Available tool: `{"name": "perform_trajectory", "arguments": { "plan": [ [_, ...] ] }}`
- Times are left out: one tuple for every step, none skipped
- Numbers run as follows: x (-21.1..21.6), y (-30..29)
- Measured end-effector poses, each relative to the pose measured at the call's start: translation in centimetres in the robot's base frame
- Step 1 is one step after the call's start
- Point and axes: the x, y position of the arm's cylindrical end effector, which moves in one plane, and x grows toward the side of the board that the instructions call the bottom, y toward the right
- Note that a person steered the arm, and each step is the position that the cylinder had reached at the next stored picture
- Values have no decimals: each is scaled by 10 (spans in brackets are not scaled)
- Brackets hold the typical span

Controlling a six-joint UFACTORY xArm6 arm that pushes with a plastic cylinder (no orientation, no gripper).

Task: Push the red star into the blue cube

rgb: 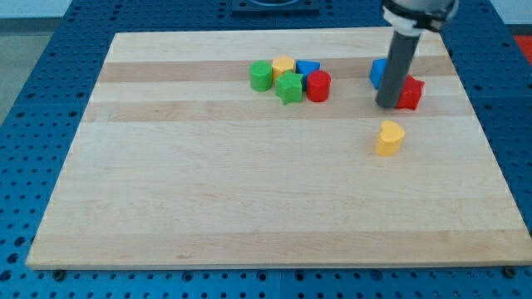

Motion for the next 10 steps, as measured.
{"name": "perform_trajectory", "arguments": {
  "plan": [
    [35, 23],
    [31, 54],
    [12, 54],
    [-4, 54],
    [-29, 50],
    [-42, 34],
    [-38, 25],
    [-26, 16],
    [-25, -5],
    [-25, -30]
  ]
}}
